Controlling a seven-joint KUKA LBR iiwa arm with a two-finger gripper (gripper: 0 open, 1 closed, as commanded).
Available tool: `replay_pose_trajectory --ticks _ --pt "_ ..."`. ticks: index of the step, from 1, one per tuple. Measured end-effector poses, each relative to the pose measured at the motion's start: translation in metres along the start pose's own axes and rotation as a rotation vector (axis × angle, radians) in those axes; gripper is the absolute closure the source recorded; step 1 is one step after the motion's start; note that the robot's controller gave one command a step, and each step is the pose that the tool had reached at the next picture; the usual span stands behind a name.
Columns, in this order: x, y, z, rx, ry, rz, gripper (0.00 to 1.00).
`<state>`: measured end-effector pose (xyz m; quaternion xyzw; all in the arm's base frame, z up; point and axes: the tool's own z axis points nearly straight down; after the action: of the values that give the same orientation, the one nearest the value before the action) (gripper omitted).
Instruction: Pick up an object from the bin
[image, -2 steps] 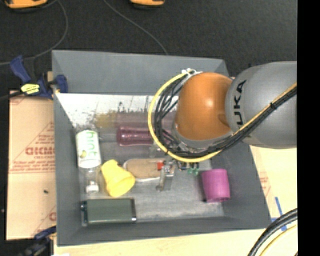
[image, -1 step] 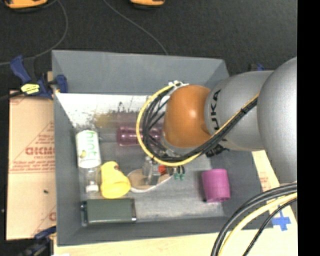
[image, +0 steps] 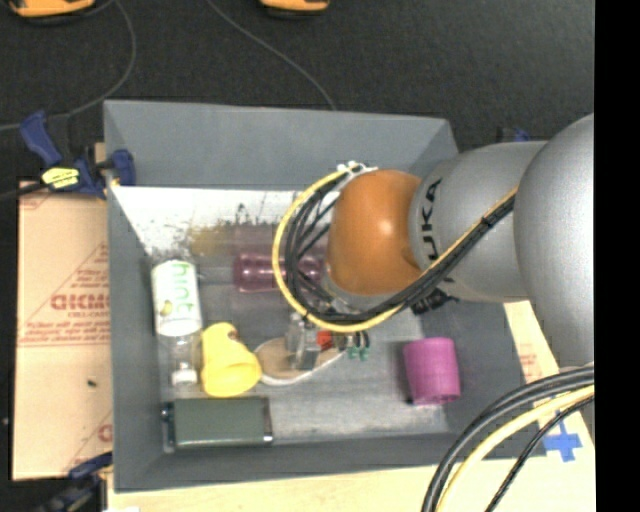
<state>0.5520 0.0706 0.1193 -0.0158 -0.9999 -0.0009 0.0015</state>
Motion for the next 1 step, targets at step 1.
replay_pose_trajectory --ticks 1 --pt "-0.01 -0.0017 -0.0405 0.0 -0.006 -0.019 1.0"
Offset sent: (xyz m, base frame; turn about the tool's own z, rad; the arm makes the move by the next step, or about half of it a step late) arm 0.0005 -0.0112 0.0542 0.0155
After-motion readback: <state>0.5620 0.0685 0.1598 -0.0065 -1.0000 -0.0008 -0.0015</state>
